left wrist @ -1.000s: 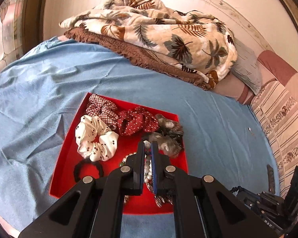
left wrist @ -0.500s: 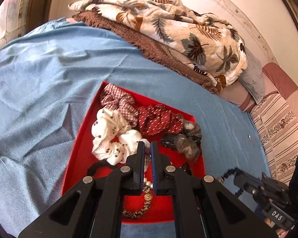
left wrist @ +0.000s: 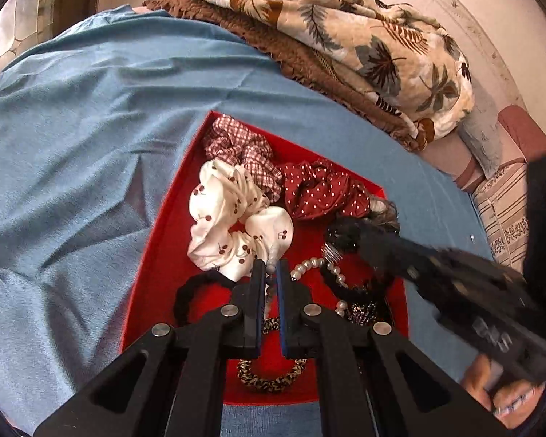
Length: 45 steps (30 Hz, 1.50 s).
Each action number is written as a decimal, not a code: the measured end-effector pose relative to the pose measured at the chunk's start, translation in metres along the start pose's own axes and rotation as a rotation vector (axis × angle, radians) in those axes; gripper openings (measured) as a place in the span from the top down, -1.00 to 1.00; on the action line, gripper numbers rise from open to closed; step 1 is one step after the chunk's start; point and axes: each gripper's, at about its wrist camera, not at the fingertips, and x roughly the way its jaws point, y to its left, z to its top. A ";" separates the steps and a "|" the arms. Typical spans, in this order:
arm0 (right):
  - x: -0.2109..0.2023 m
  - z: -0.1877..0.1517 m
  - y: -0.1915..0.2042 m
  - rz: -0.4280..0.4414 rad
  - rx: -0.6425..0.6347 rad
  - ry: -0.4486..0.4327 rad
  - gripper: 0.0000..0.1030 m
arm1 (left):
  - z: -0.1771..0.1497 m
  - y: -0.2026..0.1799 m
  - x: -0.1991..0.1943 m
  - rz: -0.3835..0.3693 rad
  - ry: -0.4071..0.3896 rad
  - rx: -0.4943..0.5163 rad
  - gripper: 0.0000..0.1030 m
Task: Organize jewelry
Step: 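Carry both bracelets over the red tray and open both tools to release them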
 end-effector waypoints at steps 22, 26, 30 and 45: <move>0.063 0.028 -0.041 -0.095 0.092 0.089 0.80 | 0.006 -0.008 0.036 0.001 0.074 0.017 0.89; 0.063 0.026 -0.044 -0.107 0.095 0.088 0.80 | 0.005 -0.013 0.035 0.027 0.063 0.041 0.89; 0.060 0.027 -0.042 -0.105 0.092 0.083 0.80 | 0.005 -0.013 0.032 0.029 0.055 0.045 0.89; 0.013 0.032 -0.037 0.006 0.160 -0.017 0.17 | -0.005 -0.022 -0.005 0.003 -0.036 0.095 0.03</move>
